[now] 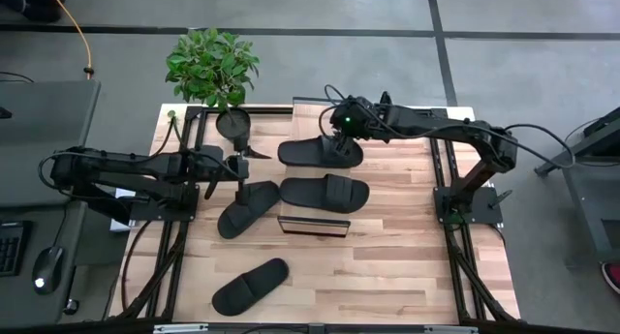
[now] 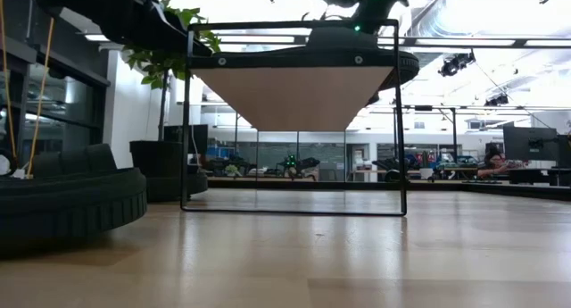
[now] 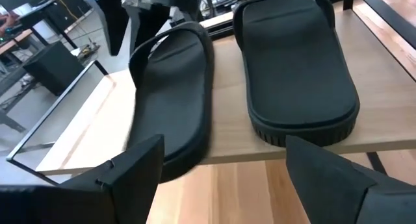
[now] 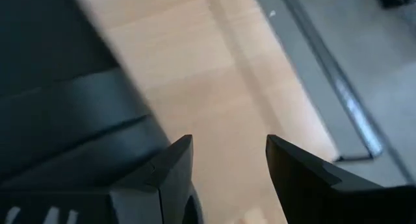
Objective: Pick and place slides into the shelf
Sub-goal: Put the black slide on the shelf
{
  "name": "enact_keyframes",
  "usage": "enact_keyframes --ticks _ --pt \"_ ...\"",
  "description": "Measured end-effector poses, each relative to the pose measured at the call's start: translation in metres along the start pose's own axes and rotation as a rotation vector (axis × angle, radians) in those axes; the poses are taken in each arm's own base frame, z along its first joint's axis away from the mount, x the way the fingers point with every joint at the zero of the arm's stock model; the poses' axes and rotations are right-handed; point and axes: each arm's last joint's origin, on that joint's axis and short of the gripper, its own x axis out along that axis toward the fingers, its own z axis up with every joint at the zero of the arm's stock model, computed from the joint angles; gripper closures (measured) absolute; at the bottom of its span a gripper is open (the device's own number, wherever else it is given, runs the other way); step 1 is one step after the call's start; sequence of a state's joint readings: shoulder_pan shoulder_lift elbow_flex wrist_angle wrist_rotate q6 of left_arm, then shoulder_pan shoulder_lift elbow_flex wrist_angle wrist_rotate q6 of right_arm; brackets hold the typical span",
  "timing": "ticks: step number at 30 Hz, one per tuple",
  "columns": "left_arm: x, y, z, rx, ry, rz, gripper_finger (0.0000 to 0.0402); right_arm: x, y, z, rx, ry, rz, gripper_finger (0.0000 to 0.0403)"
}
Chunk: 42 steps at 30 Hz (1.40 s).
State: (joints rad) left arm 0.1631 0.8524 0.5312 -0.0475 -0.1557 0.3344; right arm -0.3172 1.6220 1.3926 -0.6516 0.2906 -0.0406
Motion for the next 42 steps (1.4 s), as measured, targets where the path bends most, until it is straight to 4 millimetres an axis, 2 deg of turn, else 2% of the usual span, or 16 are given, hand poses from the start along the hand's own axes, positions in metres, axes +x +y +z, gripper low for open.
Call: enact_keyframes --ticks 11,14,19,29,36,42 --pt "0.0 0.001 -0.001 0.001 0.011 0.02 0.0098 -0.041 -0.005 -0.002 0.046 -0.048 0.173 0.0214" --pt "0.0 0.001 -0.001 0.001 0.012 0.02 0.0098 -0.048 -0.008 -0.002 0.067 -0.069 0.141 0.0214" --pt "0.0 0.001 -0.001 0.001 0.012 0.02 0.0098 -0.047 -0.012 -0.001 0.077 -0.072 0.058 0.0214" --pt "0.0 0.0 -0.001 0.001 0.011 0.02 0.0098 -0.035 -0.008 0.005 0.087 -0.111 0.032 0.0214" --pt "0.0 0.001 -0.001 0.0 0.017 0.036 0.0098 -0.015 -0.002 0.005 0.074 -0.07 0.032 0.0214" --pt "0.0 0.001 -0.001 0.0 0.018 0.037 0.0098 -0.011 0.002 0.003 0.07 -0.042 0.098 0.0214"
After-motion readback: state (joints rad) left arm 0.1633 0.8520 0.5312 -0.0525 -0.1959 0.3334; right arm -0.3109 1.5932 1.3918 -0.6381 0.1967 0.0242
